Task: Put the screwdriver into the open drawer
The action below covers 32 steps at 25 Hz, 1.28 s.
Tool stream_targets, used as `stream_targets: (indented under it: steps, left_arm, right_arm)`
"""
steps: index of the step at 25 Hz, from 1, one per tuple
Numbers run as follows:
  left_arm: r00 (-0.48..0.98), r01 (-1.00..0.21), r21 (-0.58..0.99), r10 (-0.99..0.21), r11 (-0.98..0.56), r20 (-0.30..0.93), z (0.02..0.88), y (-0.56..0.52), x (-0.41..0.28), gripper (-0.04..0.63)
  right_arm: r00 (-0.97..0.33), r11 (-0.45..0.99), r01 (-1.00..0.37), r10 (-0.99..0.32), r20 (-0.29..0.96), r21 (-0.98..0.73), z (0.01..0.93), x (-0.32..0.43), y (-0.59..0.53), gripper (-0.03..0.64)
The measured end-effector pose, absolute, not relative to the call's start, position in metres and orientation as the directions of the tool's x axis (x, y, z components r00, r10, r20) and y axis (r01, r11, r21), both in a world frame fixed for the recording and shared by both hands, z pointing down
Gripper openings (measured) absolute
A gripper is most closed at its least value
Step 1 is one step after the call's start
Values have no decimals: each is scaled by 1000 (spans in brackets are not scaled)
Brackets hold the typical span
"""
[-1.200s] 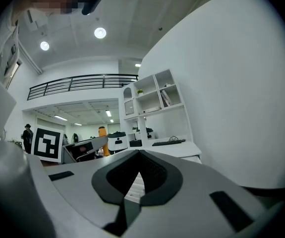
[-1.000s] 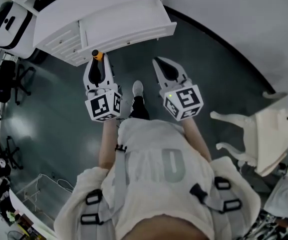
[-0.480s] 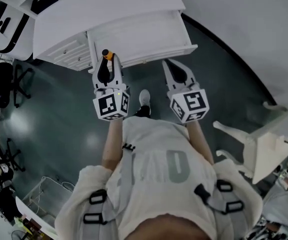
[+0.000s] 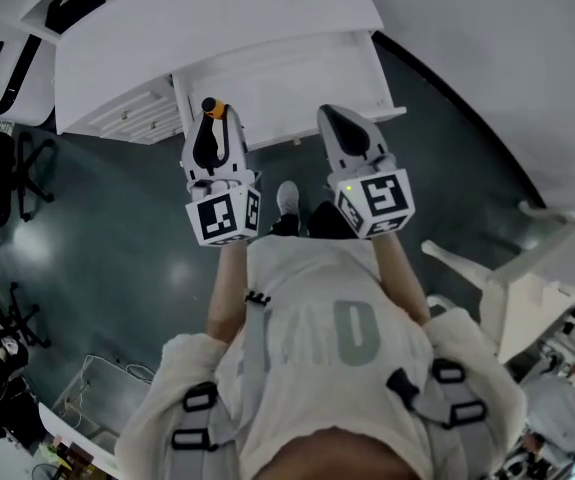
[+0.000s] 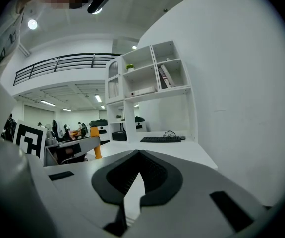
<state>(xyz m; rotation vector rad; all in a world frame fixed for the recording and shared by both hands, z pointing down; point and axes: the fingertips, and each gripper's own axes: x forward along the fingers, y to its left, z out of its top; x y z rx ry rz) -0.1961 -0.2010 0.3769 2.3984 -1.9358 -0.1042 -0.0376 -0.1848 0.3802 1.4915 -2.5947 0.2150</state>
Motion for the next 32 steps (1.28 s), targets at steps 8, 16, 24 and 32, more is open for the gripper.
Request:
stream_targets:
  steps: [8,16,24,32]
  left_arm:
    - [148,-987,68,-989,-148,-3,380,-204,-201,106]
    - [116,-992,47,-993,-116,-3,380,-204,-195,106]
    - [113,-993,38,-994,-114,-9,379,-202,-191,106]
    - [106,-994,17,-994,-107,-13,375,-209,-196,106]
  right_arm:
    - [-505,504,-862,-844,179,-55,384,-35,-204,-5]
    - [-522,518,-852,-837,163,-73,381,-28,-213,-5]
    - [-527,521,-850,-835,159,-80,382,-24,-214,-5]
    - [-523,517,-852,-835,171,-80,383,-24,-216,-5]
